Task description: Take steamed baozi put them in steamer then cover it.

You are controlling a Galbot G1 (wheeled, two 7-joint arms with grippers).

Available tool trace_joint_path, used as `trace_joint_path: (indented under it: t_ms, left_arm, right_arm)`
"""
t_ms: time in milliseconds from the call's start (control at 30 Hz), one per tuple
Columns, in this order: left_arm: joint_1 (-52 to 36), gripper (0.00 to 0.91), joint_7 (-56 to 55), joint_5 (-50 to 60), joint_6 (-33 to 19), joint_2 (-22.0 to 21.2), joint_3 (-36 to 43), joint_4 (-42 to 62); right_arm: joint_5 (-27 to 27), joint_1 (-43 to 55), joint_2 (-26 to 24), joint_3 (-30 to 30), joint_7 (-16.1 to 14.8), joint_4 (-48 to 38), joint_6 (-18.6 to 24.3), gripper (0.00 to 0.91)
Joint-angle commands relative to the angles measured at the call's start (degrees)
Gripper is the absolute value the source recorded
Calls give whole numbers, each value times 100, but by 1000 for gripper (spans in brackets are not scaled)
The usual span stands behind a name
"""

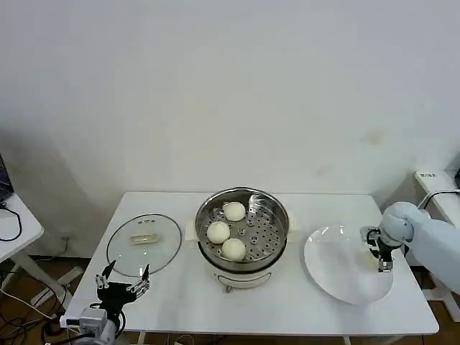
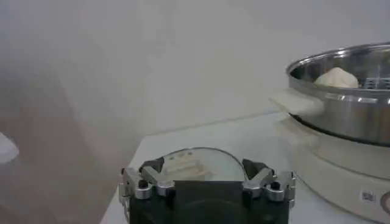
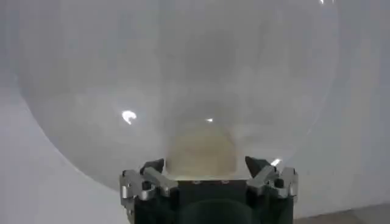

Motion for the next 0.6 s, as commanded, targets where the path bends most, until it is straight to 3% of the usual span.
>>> trace_joint_path:
  t_ms: [33, 400, 600]
  left_arm:
    - [7, 907, -9, 3, -8, -33, 1, 42]
    - [-9, 907, -5, -30, -14, -6, -60, 88]
    - [-47, 907, -1, -27, -1, -20, -26, -13]
  right_arm:
    - [47, 25, 80, -31, 3, -52, 4, 645]
    - [98, 71, -58, 54, 108, 112, -20, 584]
    - [600, 469, -378, 193, 251, 775, -277, 574]
